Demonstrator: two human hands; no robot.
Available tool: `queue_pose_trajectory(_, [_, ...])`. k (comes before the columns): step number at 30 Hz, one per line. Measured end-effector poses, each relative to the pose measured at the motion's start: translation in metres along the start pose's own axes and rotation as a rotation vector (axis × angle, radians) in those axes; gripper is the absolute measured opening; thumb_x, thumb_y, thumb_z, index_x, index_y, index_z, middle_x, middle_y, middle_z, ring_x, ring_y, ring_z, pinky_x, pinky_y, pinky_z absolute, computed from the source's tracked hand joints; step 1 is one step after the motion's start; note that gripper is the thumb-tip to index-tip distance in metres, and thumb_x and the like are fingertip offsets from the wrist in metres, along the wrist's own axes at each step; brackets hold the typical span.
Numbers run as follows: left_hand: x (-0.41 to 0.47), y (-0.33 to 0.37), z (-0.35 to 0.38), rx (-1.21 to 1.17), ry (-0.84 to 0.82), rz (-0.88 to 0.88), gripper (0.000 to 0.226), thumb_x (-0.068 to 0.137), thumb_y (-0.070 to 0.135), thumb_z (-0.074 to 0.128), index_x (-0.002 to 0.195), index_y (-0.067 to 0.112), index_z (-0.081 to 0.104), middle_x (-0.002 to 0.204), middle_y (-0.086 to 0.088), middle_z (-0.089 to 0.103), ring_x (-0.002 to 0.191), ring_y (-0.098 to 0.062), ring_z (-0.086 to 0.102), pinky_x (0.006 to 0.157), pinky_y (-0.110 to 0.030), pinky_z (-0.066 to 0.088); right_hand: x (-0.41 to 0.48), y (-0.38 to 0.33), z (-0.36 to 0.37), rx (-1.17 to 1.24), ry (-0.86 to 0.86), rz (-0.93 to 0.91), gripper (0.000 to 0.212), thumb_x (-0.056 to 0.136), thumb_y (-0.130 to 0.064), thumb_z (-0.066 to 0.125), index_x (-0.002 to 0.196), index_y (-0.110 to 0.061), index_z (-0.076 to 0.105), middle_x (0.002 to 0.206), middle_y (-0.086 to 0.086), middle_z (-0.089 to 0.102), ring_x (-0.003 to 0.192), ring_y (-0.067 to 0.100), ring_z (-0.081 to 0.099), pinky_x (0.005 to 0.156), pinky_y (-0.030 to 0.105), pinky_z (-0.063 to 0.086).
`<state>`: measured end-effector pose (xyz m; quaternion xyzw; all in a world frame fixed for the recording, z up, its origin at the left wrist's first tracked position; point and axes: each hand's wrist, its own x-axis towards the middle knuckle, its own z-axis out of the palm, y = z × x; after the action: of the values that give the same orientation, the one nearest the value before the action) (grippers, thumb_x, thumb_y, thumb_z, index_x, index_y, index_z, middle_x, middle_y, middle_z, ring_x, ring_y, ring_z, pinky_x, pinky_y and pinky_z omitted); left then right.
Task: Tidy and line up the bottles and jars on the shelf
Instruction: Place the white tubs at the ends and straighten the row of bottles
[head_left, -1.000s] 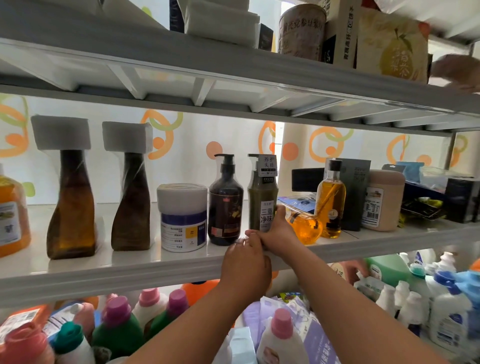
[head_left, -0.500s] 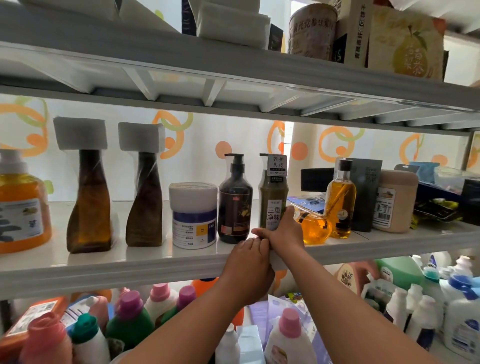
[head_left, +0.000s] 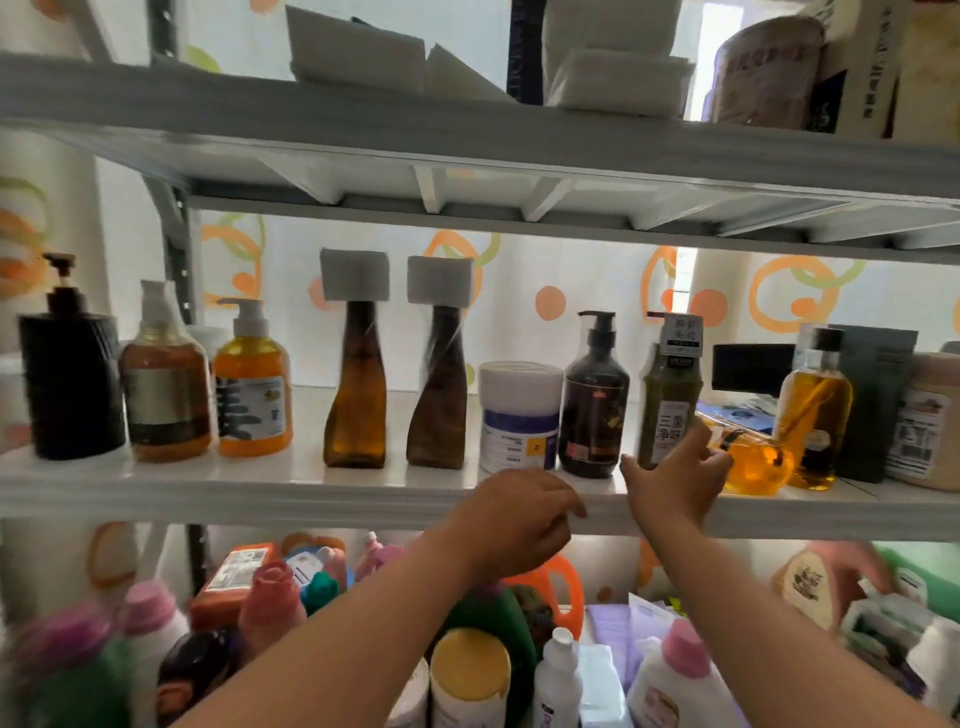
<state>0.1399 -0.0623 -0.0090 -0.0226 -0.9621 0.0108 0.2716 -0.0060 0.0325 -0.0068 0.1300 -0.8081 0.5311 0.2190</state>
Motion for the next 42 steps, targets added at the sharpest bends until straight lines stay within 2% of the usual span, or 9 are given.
queue_pose_trajectory(4, [-0.034, -0.020, -0.021, 0.053, 0.021, -0.081, 0.028, 0.093, 0.027, 0.047, 0.115, 0.021, 0.063, 0.122, 0.002, 0.063, 0.109, -0.014, 0.058, 0.095, -0.032, 0.048, -0.039, -0.025, 0.007, 0.061, 0.140, -0.141, 0.045, 0.080, -0.013, 0.066, 0.118, -0.004, 0.044, 0.122, 0.023, 0.046, 0.111, 0.036, 0.043, 0.083, 0.037, 0.037])
queue_pose_trajectory(8, [-0.071, -0.041, -0.041, 0.097, 0.113, -0.201, 0.028, 0.093, 0.029, 0.046, 0.111, 0.020, 0.066, 0.113, 0.004, 0.067, 0.097, -0.014, 0.062, 0.084, -0.029, 0.053, -0.084, -0.064, 0.025, 0.261, -0.028, -0.387, 0.023, 0.081, -0.011, 0.065, 0.098, -0.007, 0.050, 0.103, 0.014, 0.055, 0.094, 0.020, 0.047, 0.080, 0.029, 0.042])
queue_pose_trajectory(13, [-0.123, -0.071, -0.068, 0.075, 0.266, -0.470, 0.023, 0.093, 0.032, 0.050, 0.110, 0.025, 0.064, 0.118, 0.007, 0.065, 0.103, -0.011, 0.059, 0.093, -0.026, 0.048, -0.143, -0.111, 0.048, 0.329, -0.214, -0.607, 0.010, 0.084, -0.011, 0.064, 0.086, -0.012, 0.054, 0.081, 0.000, 0.054, 0.074, 0.012, 0.050, 0.069, 0.015, 0.042])
queue_pose_trajectory(20, [-0.193, -0.128, -0.107, 0.061, 0.407, -0.797, 0.023, 0.091, 0.024, 0.051, 0.111, 0.024, 0.062, 0.118, 0.003, 0.063, 0.106, -0.014, 0.058, 0.084, -0.023, 0.043, -0.196, -0.155, 0.085, 0.399, -0.491, -0.653, 0.016, 0.086, -0.017, 0.063, 0.100, -0.013, 0.056, 0.095, -0.003, 0.056, 0.085, 0.009, 0.054, 0.084, 0.026, 0.050])
queue_pose_trajectory(26, [-0.216, -0.166, -0.132, -0.127, 0.613, -0.989, 0.027, 0.091, 0.028, 0.054, 0.117, 0.020, 0.058, 0.116, 0.000, 0.063, 0.095, -0.009, 0.054, 0.076, -0.021, 0.044, -0.219, -0.198, 0.114, 0.440, -0.535, -0.770, 0.020, 0.088, -0.013, 0.058, 0.108, -0.011, 0.056, 0.106, 0.003, 0.062, 0.090, 0.006, 0.052, 0.079, 0.015, 0.049])
queue_pose_trajectory(30, [-0.203, -0.184, -0.143, -0.291, 0.624, -1.022, 0.043, 0.091, 0.027, 0.055, 0.133, 0.019, 0.046, 0.129, -0.002, 0.056, 0.114, -0.017, 0.053, 0.086, -0.024, 0.041, -0.217, -0.225, 0.133, 0.434, -0.613, -0.724, 0.028, 0.090, -0.011, 0.055, 0.117, -0.014, 0.051, 0.113, 0.000, 0.059, 0.091, 0.001, 0.047, 0.067, -0.003, 0.030])
queue_pose_trajectory(33, [-0.187, -0.194, -0.138, -0.353, 0.615, -1.040, 0.055, 0.088, 0.023, 0.062, 0.138, 0.019, 0.039, 0.132, -0.003, 0.053, 0.120, -0.020, 0.051, 0.088, -0.024, 0.038, -0.217, -0.237, 0.152, 0.410, -0.628, -0.629, 0.037, 0.090, -0.012, 0.056, 0.125, -0.017, 0.043, 0.122, 0.005, 0.053, 0.096, 0.008, 0.050, 0.077, 0.005, 0.037])
queue_pose_trajectory(37, [-0.171, -0.212, -0.126, -0.277, 0.626, -1.197, 0.070, 0.083, 0.028, 0.069, 0.140, 0.016, 0.030, 0.134, -0.007, 0.052, 0.123, -0.026, 0.051, 0.095, -0.034, 0.043, -0.212, -0.243, 0.182, 0.237, -0.606, -0.429, 0.079, 0.085, -0.026, 0.065, 0.144, -0.029, 0.011, 0.146, 0.011, 0.028, 0.133, 0.028, 0.034, 0.104, 0.038, 0.037])
queue_pose_trajectory(42, [-0.171, -0.232, -0.116, -0.076, 0.538, -1.236, 0.070, 0.083, 0.034, 0.068, 0.138, 0.013, 0.030, 0.130, -0.010, 0.056, 0.117, -0.029, 0.056, 0.092, -0.036, 0.046, -0.206, -0.242, 0.213, 0.277, -0.711, -0.293, 0.101, 0.085, -0.026, 0.066, 0.145, -0.034, -0.015, 0.132, 0.013, 0.041, 0.122, 0.030, 0.045, 0.099, 0.042, 0.040])
